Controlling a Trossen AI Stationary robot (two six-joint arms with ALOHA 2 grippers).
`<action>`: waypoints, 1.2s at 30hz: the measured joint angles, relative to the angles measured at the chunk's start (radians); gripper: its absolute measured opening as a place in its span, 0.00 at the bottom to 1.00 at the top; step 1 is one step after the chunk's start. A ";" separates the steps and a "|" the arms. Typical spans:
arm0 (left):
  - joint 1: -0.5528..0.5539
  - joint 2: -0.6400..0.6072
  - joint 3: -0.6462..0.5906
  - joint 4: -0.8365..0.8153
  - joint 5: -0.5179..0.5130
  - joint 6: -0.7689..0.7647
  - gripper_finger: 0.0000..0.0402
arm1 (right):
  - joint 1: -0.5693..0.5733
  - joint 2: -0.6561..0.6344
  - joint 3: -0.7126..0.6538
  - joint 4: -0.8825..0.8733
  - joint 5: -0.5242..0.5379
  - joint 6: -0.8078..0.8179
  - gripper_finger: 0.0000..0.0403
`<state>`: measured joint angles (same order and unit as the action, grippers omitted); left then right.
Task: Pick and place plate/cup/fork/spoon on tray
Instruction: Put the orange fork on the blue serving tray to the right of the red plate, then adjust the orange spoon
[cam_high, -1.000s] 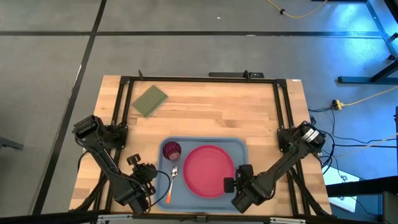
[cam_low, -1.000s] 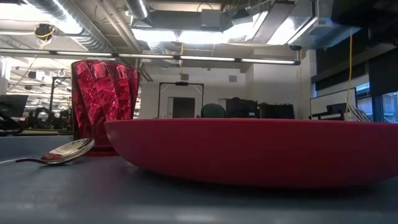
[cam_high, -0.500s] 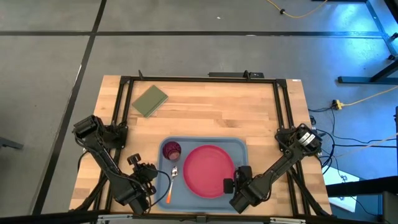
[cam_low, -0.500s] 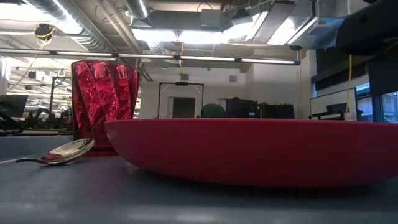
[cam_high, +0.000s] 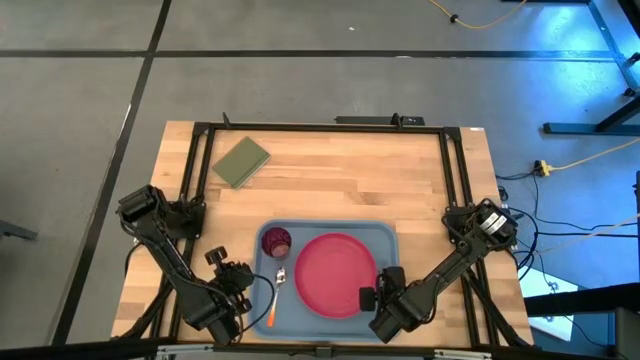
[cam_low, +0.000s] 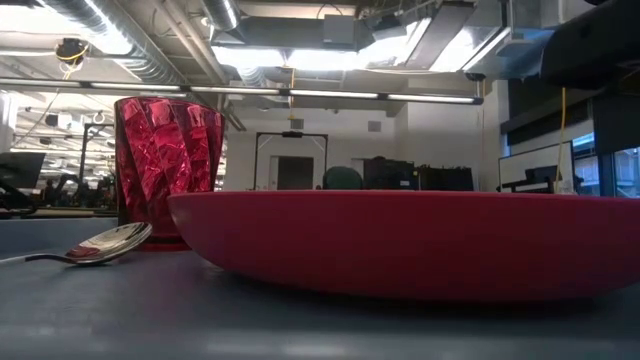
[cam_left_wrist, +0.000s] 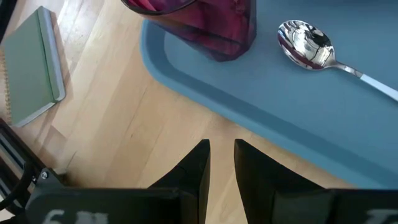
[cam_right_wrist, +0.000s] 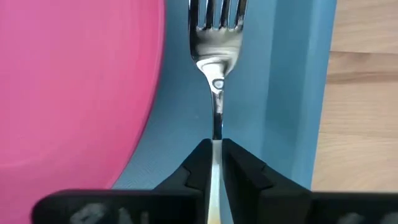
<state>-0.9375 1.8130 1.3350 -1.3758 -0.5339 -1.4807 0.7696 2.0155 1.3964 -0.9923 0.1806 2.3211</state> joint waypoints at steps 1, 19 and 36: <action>0.000 0.000 0.000 0.000 0.000 0.000 0.17 | 0.000 0.000 0.000 -0.004 0.000 0.000 0.12; 0.000 0.000 0.000 -0.004 0.051 0.016 0.17 | 0.008 -0.092 0.002 -0.022 0.002 -0.167 0.14; 0.014 -0.024 0.353 -0.162 -0.081 0.340 0.17 | 0.062 -0.209 0.002 0.067 -0.125 -0.628 0.14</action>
<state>-0.9230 1.7887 1.6875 -1.5380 -0.6152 -1.1405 0.8319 1.8068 1.3979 -0.9249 0.0558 1.6930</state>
